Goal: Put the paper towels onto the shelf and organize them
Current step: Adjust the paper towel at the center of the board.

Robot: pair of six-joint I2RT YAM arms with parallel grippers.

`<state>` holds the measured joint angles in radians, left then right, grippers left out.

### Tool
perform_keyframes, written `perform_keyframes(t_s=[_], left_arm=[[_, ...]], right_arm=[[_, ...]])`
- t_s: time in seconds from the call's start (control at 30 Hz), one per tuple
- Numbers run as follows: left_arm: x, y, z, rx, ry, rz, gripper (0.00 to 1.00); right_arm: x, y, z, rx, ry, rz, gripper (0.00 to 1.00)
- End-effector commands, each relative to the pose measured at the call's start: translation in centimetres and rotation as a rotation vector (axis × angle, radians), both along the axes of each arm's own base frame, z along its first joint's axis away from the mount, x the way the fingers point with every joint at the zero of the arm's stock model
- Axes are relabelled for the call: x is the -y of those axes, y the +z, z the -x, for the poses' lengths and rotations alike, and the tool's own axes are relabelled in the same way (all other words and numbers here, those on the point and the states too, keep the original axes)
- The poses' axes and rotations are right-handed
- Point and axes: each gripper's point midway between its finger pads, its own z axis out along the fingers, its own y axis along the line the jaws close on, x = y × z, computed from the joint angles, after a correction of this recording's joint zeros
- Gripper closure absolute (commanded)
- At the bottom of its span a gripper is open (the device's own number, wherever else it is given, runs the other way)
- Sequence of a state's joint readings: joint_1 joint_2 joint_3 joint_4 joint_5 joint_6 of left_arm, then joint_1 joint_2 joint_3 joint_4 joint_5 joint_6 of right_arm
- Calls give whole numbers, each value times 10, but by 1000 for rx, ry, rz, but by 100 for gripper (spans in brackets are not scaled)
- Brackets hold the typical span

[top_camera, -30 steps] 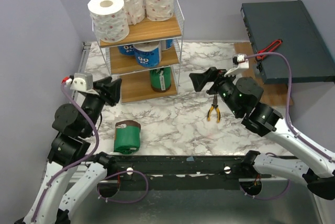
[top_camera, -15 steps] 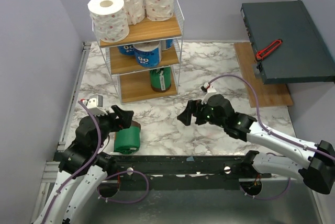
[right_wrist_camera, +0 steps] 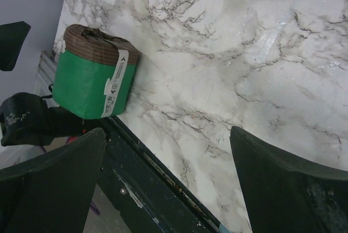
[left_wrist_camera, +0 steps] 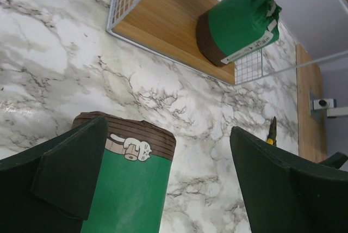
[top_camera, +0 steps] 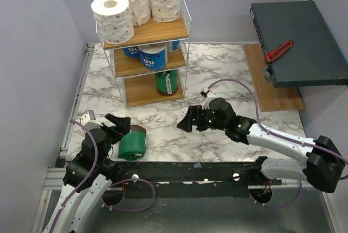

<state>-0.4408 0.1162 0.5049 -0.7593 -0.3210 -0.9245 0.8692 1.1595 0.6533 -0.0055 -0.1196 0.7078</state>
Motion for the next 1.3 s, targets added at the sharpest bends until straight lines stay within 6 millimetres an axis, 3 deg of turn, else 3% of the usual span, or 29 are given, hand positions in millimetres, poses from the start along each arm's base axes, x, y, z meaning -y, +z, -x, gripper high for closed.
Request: perform_keyframes(t_s=[0.0, 0.8, 1.07, 1.27], left_arm=[[-29, -14, 4, -37, 196, 39, 1], [7, -54, -6, -209, 66, 37, 1], [42, -72, -9, -326, -147, -20, 2], [76, -70, -9, -320, -346, 6, 6]], right_arm=[[-12, 2, 5, -8, 44, -42, 0], [3, 1, 2, 25, -10, -17, 0], [9, 4, 0, 40, -38, -7, 0], [18, 7, 0, 50, -61, 8, 0]])
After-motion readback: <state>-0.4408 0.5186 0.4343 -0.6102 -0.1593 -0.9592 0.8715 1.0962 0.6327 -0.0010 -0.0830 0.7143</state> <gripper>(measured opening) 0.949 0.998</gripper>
